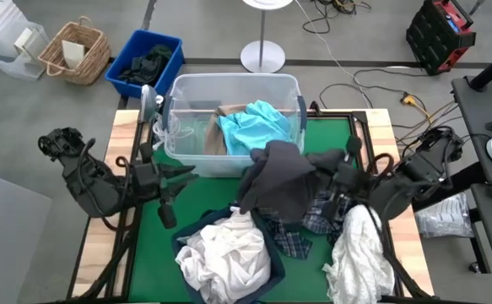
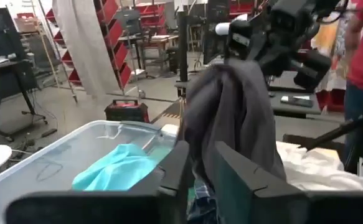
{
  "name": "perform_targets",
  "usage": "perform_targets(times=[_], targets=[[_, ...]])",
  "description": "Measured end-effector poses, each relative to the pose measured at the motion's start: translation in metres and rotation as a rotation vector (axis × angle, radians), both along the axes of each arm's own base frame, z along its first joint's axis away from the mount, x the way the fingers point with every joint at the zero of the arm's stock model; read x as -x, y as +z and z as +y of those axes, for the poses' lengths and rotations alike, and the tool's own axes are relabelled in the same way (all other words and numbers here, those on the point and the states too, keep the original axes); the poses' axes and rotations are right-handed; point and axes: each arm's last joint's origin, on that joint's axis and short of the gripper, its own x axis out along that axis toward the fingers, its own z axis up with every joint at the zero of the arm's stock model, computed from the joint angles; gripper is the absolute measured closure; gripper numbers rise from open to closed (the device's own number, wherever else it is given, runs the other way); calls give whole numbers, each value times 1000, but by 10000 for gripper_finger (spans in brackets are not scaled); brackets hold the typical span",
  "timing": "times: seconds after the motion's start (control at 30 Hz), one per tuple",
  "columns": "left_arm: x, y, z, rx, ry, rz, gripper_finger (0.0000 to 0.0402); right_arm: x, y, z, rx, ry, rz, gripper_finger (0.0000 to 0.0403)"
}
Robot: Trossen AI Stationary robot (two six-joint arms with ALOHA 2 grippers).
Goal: Sort clothes
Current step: Put the gray shorts into the transparent laundry bin
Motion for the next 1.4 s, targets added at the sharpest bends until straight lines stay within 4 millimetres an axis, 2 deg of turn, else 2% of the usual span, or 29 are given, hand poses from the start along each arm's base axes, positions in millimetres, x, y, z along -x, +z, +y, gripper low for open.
perform_targets(times=[0.17,0.33,0.47,0.6,0.87,1.1,1.23,1.4], targets=[[-8,0,2,63,-98,-6,281,0,27,-1,77,-24,-117,394],[-29,-5,-2,64,-137,-3,197,-2,49,-2,116,-45,-226,394],[-46,-11,-10,-20,-141,10,149,-4,56,-6,127,-63,-265,394],[-53,-13,-11,-26,-130,6,123,-5,57,-8,131,-77,-268,394],[-63,-17,0,6,-89,15,114,-5,57,-8,131,-73,-268,393],[-78,-24,8,19,-159,50,115,-7,56,-7,133,-70,-266,392],[-81,-25,13,34,-171,57,130,-8,55,-7,130,-67,-266,392],[-81,-33,18,33,-151,129,168,-11,54,-4,135,-66,-263,391]])
